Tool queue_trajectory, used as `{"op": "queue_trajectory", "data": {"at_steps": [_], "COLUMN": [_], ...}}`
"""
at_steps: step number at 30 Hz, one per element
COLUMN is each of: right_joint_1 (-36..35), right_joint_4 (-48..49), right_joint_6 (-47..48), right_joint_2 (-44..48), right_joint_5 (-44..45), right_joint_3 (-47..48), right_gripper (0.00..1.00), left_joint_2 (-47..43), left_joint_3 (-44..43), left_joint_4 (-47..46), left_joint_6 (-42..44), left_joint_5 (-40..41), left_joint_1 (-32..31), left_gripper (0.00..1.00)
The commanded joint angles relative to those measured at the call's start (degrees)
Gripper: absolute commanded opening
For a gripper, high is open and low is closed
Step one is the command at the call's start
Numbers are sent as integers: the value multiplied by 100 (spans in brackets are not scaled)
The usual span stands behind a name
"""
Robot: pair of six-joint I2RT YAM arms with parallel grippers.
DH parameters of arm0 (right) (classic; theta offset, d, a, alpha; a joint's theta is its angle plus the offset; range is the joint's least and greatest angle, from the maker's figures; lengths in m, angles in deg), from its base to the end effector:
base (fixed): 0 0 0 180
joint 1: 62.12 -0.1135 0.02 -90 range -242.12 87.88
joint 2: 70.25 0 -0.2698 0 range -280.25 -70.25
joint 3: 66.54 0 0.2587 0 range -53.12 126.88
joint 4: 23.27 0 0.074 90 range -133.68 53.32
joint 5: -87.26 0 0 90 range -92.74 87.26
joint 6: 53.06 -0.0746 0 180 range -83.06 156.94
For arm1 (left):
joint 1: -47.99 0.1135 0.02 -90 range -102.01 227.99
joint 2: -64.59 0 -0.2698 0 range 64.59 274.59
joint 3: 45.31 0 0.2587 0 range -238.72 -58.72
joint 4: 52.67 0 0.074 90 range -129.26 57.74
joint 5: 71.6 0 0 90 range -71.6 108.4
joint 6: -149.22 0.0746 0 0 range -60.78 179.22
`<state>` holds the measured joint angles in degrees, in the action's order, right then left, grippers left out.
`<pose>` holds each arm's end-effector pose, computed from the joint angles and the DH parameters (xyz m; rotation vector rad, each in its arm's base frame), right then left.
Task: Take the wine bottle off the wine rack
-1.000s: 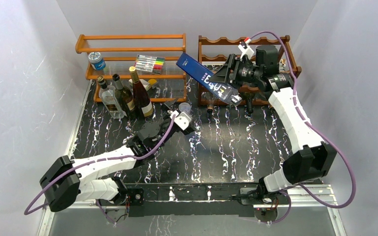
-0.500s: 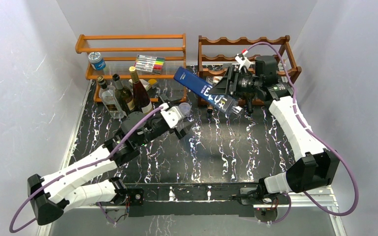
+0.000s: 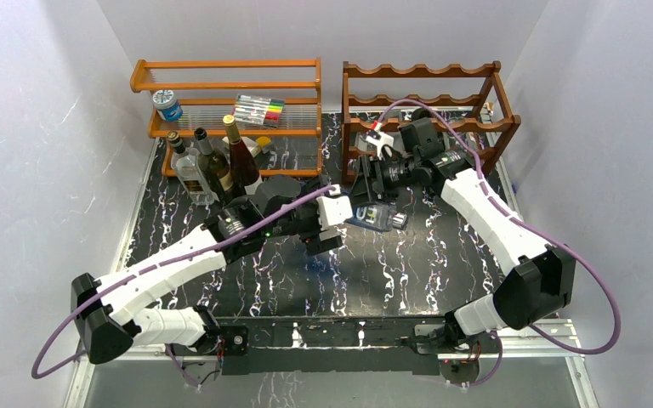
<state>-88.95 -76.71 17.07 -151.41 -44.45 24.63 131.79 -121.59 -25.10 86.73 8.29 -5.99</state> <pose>0.2698 0.1921 0.3359 -0.5356 2.3591 1.2422 0.1721 -0.2590 0.3563 1.3411 1.3700 -0.4801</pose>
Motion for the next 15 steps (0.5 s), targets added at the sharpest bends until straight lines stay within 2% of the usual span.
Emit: {"op": "queue_trajectory", "data": {"at_steps": [1,7,15], "right_joint_1": [-167,-288,-355], "right_joint_4": [190,164,127], "right_joint_6": [442,478,465], "right_joint_2": [146,223,209], "right_joint_5": [-594,-540,-560], "right_joint_3": [50,-161,-85], "right_gripper": [0,0,0], "left_joint_2": [67,242,478], "left_joint_3": [-132,-92,23], "left_joint_4": [370,329,-188], "left_joint_6": [532,766,783], "left_joint_5": [-130,-330,-447], "left_joint_1": [-38,-61,-189], "left_gripper": [98,98,98]}}
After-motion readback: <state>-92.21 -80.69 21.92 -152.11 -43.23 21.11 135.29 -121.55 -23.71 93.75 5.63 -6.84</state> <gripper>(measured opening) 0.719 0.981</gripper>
